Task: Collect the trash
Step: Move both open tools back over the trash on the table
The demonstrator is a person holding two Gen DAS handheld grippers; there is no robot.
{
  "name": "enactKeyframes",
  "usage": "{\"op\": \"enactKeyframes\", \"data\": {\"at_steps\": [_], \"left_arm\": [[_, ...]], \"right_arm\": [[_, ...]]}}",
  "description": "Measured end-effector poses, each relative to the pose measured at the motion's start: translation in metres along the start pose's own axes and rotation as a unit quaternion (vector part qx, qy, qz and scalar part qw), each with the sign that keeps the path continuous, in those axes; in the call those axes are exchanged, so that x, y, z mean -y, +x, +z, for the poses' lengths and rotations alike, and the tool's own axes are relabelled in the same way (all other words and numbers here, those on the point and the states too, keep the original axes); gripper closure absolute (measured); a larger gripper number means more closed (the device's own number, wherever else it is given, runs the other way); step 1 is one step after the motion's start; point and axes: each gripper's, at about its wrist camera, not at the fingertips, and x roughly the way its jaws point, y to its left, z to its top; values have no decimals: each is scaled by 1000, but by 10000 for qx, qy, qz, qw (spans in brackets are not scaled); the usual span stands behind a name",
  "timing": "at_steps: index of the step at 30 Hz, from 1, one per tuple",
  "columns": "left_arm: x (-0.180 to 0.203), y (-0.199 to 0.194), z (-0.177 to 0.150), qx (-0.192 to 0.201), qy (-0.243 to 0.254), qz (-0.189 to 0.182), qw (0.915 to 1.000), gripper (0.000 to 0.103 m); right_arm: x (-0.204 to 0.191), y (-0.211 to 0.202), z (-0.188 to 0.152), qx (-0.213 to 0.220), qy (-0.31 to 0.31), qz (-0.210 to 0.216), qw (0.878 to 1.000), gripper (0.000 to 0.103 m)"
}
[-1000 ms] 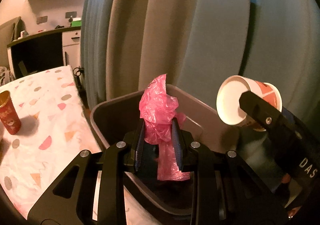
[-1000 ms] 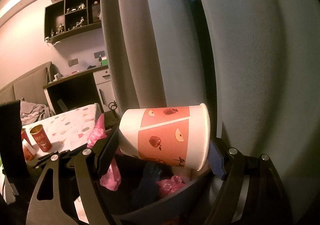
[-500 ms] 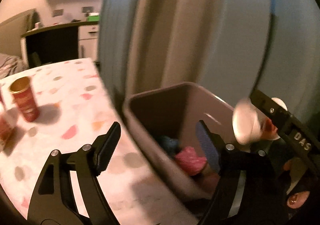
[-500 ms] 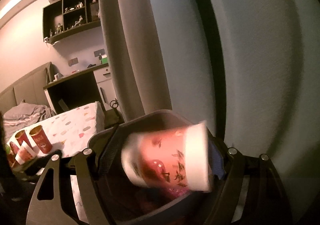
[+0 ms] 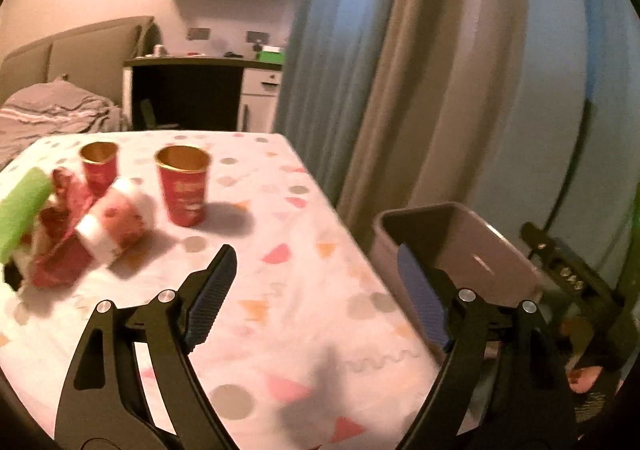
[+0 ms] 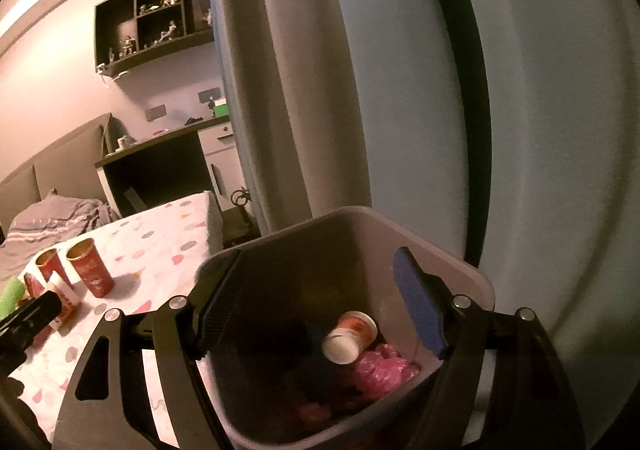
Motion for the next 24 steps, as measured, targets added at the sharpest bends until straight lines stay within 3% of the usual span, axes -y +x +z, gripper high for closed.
{"op": "enactKeyframes", "data": {"at_steps": [10,24], "left_arm": [[-63,-37,-4,175,-139,839,9962,22],[-176,-104,-9,421,-597,1964,9778,22]], "right_arm": [[-41,-37,-7,68,-163,378,9991,23],[-156,-61,-32,19,-673,1297,9893,23]]}}
